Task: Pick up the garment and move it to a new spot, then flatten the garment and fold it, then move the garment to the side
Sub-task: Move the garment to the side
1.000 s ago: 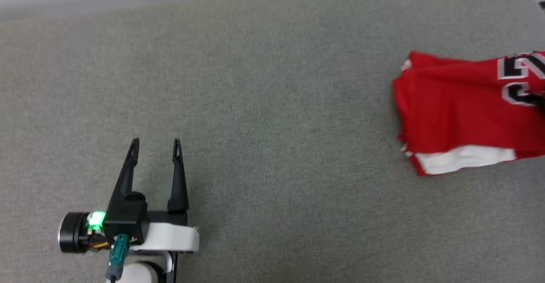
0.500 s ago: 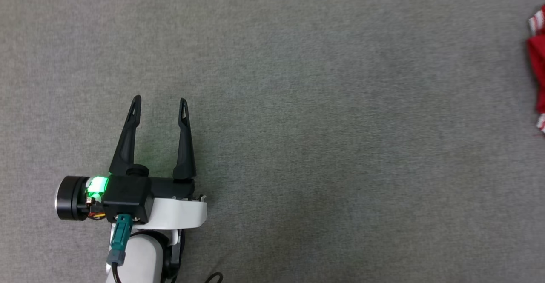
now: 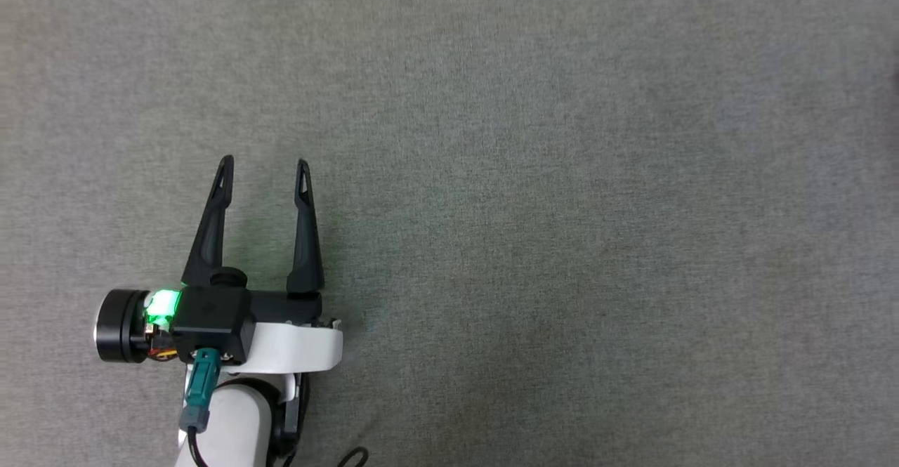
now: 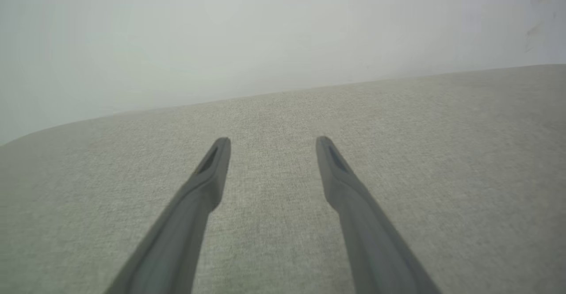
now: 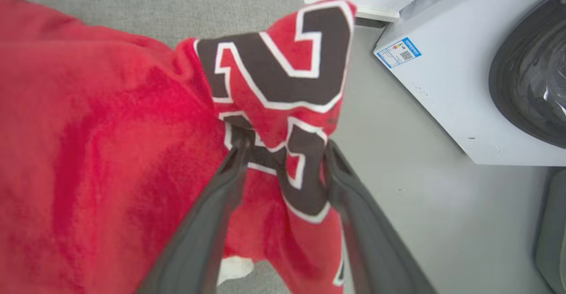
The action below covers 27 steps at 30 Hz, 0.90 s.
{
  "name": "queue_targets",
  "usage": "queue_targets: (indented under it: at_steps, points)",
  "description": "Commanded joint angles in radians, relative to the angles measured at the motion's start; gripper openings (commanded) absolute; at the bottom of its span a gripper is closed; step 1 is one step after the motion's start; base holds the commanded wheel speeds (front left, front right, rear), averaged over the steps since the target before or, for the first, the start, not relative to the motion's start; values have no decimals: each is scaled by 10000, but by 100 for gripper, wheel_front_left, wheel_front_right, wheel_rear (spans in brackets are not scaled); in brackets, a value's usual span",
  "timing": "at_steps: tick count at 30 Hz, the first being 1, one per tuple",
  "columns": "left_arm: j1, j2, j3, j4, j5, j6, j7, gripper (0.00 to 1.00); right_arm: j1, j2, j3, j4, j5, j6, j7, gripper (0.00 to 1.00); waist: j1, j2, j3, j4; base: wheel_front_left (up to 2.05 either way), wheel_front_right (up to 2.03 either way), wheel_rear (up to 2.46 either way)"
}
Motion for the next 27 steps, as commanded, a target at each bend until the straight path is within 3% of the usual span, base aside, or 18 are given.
queue_targets:
  at_steps: [1,3,9,12,16,19,24,27]
  points:
    - [180,37,33,65,-68,56,-20,100,-121,-48,32,20,-319,-20,-317,100,-1,0,-461,8,0,0,0]
    - [258,39,46,94,-107,56,-20,100,-107,-15,11,6,-456,-18,-561,100,-1,0,-641,11,0,0,0]
    - [900,-19,146,324,-331,158,-20,100,269,299,-524,-360,-1317,-20,-2852,100,-1,0,-1829,78,0,0,0]
    - [1290,-55,244,438,-482,195,-20,100,549,734,-1055,-635,-1850,-17,-4233,100,-1,0,-2390,125,0,0,0]
    - [1730,-83,361,556,-592,185,-20,100,1189,1516,-2044,-1362,-2645,-18,-5019,100,-1,0,-3035,198,0,0,0]
    - [2022,-103,438,613,-675,176,-20,100,2002,2376,-3117,-2487,-3375,-18,-5119,100,-1,0,-3425,249,0,0,0]
    - [2456,-138,550,730,-773,99,-20,100,4334,4297,-5142,-5530,-4783,-17,-5123,100,-1,0,-4015,319,0,0,0]
    - [2681,-132,650,787,-805,85,-20,100,5706,5492,-5684,-7068,-5362,-17,-5122,100,-1,0,-4247,367,0,0,0]
